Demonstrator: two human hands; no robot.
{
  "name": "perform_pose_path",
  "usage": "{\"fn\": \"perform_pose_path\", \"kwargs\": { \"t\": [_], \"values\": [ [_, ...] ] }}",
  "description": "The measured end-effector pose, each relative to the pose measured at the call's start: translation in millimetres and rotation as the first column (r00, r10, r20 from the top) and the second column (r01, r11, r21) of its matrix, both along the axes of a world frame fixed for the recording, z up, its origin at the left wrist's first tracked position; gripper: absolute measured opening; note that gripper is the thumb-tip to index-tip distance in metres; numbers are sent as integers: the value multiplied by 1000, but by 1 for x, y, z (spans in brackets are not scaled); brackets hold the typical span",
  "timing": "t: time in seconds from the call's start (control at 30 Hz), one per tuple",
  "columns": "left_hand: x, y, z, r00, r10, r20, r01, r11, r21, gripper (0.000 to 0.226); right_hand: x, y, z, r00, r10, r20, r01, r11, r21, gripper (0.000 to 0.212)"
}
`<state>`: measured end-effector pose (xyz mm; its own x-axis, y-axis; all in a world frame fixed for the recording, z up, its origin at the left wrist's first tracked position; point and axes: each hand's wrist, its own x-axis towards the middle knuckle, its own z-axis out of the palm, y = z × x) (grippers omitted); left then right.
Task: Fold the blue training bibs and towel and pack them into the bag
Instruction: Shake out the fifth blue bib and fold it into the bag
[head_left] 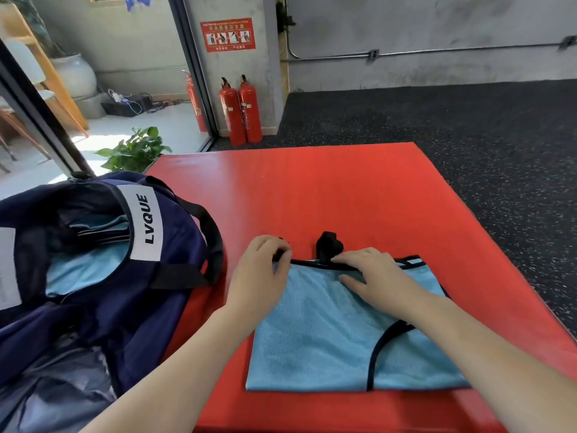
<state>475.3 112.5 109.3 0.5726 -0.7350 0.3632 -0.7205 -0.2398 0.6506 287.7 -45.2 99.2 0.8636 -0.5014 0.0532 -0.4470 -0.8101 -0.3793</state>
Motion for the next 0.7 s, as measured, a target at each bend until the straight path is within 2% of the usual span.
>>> {"fn": "perform_pose_path", "kwargs": {
  "t": [0.07, 0.3, 0.4, 0.5, 0.7],
  "values": [
    [5, -1, -12, 989, -36, 144, 27, 998, 63, 11, 0, -2, 0, 1000, -23, -3, 23, 999, -39, 37],
    [25, -16, -17, 984, 123, 133, -131, 990, 54, 20, -8, -20, 7, 991, -133, -9, 131, 986, -108, 24],
    [28, -22, -16, 982, 128, 142, -148, 979, 143, 29, -16, -30, 10, 993, -116, 8, 116, 993, -2, 21],
    [22, -24, -12, 987, 118, 105, -138, 967, 215, 27, -23, -38, 10, 995, -100, -2, 100, 994, 49, 19],
    [8, -25, -4, 966, 157, 205, -209, 942, 261, 23, -39, -56, 18, 986, -166, -32, 169, 979, 118, 18]
  ]
}}
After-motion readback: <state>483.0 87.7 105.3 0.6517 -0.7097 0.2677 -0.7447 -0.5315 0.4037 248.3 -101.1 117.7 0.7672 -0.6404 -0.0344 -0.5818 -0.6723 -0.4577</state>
